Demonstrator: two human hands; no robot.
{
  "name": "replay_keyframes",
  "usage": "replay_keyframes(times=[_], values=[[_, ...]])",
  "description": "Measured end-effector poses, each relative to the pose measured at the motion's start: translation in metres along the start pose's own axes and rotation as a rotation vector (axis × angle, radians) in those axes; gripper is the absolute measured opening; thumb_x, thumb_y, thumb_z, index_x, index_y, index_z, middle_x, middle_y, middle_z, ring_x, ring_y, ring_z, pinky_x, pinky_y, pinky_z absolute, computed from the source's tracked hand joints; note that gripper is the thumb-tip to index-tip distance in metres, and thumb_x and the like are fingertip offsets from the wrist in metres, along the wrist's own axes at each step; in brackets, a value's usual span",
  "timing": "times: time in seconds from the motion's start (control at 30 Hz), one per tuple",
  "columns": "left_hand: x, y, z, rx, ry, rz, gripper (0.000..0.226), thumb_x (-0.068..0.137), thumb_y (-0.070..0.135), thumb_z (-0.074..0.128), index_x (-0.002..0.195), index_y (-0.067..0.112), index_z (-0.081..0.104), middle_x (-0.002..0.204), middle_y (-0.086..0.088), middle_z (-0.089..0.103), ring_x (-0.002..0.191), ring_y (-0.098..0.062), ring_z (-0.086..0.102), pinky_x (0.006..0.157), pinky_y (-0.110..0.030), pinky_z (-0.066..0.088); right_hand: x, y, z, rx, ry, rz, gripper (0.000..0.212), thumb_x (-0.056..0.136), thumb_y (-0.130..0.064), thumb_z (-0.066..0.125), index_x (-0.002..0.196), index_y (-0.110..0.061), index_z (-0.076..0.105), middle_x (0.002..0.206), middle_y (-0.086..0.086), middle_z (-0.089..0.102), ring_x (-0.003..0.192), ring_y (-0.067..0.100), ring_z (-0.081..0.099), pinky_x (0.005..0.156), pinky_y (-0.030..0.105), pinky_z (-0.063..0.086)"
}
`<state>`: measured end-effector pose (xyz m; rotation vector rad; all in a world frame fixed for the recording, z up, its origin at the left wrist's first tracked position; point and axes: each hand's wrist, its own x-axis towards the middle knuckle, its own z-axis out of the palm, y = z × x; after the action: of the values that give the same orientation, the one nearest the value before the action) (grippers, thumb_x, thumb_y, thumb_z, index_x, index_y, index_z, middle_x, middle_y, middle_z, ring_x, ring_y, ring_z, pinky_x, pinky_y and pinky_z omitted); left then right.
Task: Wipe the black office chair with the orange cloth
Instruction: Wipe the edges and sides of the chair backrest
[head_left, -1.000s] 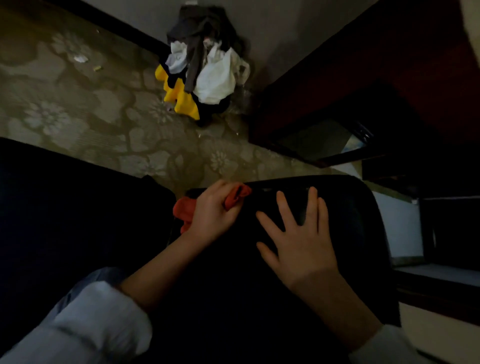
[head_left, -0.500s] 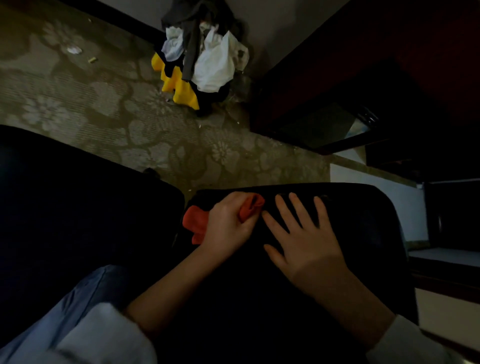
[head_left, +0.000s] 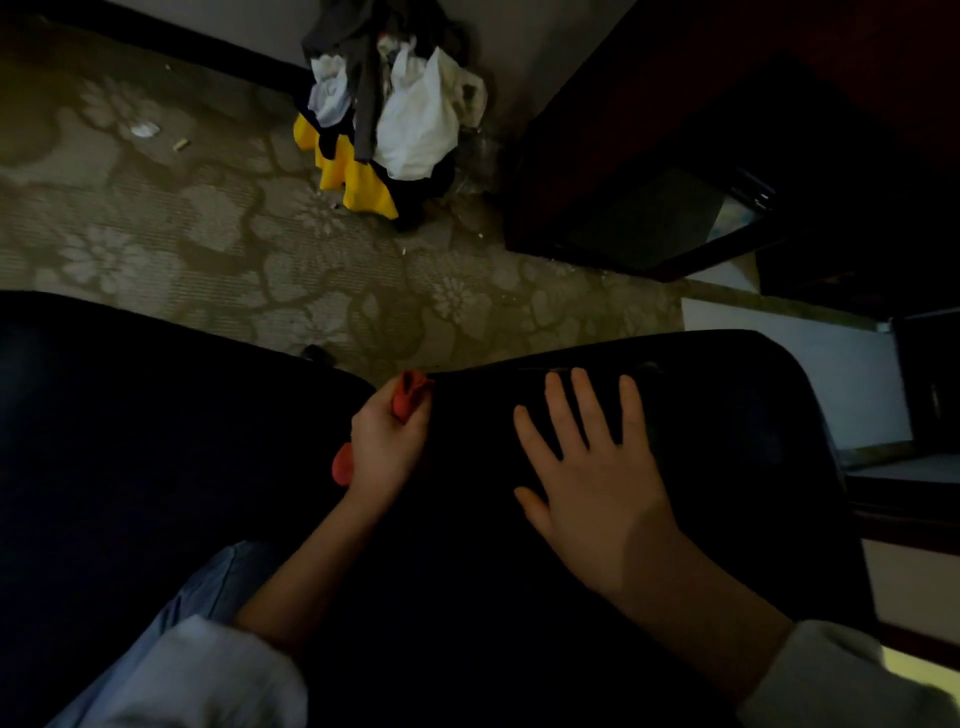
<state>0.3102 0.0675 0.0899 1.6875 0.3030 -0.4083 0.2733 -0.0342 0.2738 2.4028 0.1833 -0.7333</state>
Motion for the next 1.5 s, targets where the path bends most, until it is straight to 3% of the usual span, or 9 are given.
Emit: replay_keyframes(times=[0.07, 0.13, 0.27, 0.57, 0.77, 0.87, 1.03, 1.23, 1.5], values=[[-0.002, 0.015, 0.001, -0.052, -0.050, 0.059, 0.013, 0.089, 0.019, 0.062, 0.098, 0.013, 0.069, 0.086, 0.006, 0.067, 0.080, -0.001, 0.061, 0.077, -0.026, 0.047, 0.002, 0.004, -0.002, -0.039, -0.025, -0.109, 0.070, 0.097, -0.052, 0.028, 0.152, -0.017, 0.002, 0.155, 0.025, -0.009, 0.142, 0.043, -0.011, 0.094, 0.058, -0.025], [-0.003, 0.032, 0.002, -0.098, -0.106, 0.155, 0.017, 0.088, 0.022, 0.062, 0.101, 0.015, 0.070, 0.093, 0.003, 0.070, 0.089, -0.006, 0.064, 0.081, -0.024, 0.049, 0.006, 0.005, -0.012, -0.033, -0.098, -0.137, 0.068, 0.099, -0.050, 0.018, 0.150, -0.015, -0.011, 0.153, 0.022, -0.021, 0.139, 0.041, -0.023, 0.091, 0.057, -0.028], [0.007, 0.040, 0.000, -0.090, -0.112, 0.282, 0.024, 0.083, 0.029, 0.057, 0.099, 0.016, 0.070, 0.094, 0.004, 0.069, 0.090, -0.006, 0.064, 0.081, -0.019, 0.048, 0.017, 0.008, -0.020, -0.019, -0.070, -0.161, 0.068, 0.099, -0.050, 0.018, 0.149, -0.015, -0.012, 0.154, 0.021, -0.022, 0.140, 0.040, -0.023, 0.091, 0.058, -0.027], [0.047, 0.020, -0.021, -0.029, 0.198, -0.060, 0.019, 0.090, 0.025, 0.058, 0.078, 0.011, 0.061, 0.065, -0.002, 0.061, 0.063, -0.014, 0.056, 0.065, -0.035, 0.045, 0.054, 0.014, -0.043, -0.125, 0.014, -0.231, 0.070, 0.098, -0.051, 0.019, 0.149, -0.016, -0.013, 0.153, 0.022, -0.023, 0.139, 0.040, -0.025, 0.091, 0.057, -0.028], [0.039, 0.064, -0.028, -0.136, 0.128, 0.211, 0.009, 0.086, 0.022, 0.061, 0.090, 0.018, 0.068, 0.079, 0.010, 0.064, 0.075, 0.001, 0.059, 0.070, -0.011, 0.043, 0.075, 0.012, -0.058, -0.204, 0.095, -0.269, 0.069, 0.098, -0.052, 0.019, 0.149, -0.017, -0.012, 0.153, 0.020, -0.023, 0.139, 0.038, -0.025, 0.094, 0.058, -0.032], [0.039, 0.081, -0.029, -0.153, 0.088, 0.392, 0.026, 0.082, 0.027, 0.059, 0.100, 0.013, 0.070, 0.094, 0.005, 0.068, 0.088, 0.002, 0.060, 0.079, -0.009, 0.043, 0.080, 0.012, -0.064, -0.196, 0.154, -0.276, 0.068, 0.098, -0.052, 0.023, 0.151, -0.019, -0.006, 0.155, 0.017, -0.019, 0.141, 0.036, -0.023, 0.092, 0.056, -0.031], [0.057, 0.070, -0.039, -0.129, 0.171, 0.329, 0.035, 0.082, 0.038, 0.051, 0.094, 0.010, 0.068, 0.086, -0.003, 0.067, 0.082, -0.014, 0.061, 0.076, -0.029, 0.048, 0.079, 0.026, -0.062, 0.084, 0.357, -0.183, 0.052, 0.081, -0.047, 0.043, 0.120, -0.021, 0.065, 0.134, 0.012, 0.056, 0.131, 0.041, 0.029, 0.111, 0.049, 0.000], [0.061, 0.088, -0.038, -0.123, 0.310, 0.073, 0.019, 0.089, 0.023, 0.059, 0.074, 0.012, 0.058, 0.060, 0.004, 0.055, 0.057, -0.012, 0.051, 0.058, -0.029, 0.039, 0.061, 0.034, -0.058, 0.073, 0.456, -0.110, 0.059, 0.080, -0.047, 0.031, 0.124, -0.023, 0.062, 0.137, 0.015, 0.051, 0.130, 0.047, 0.026, 0.111, 0.052, 0.003], [0.036, 0.144, -0.015, -0.164, 0.131, 0.344, 0.020, 0.082, 0.034, 0.054, 0.084, 0.018, 0.065, 0.072, 0.001, 0.066, 0.071, -0.015, 0.064, 0.065, -0.031, 0.049, 0.061, 0.040, -0.052, 0.089, 0.483, -0.148, 0.058, 0.065, -0.046, 0.055, 0.112, -0.016, 0.070, 0.134, 0.019, 0.054, 0.127, 0.043, 0.029, 0.110, 0.053, 0.001]])
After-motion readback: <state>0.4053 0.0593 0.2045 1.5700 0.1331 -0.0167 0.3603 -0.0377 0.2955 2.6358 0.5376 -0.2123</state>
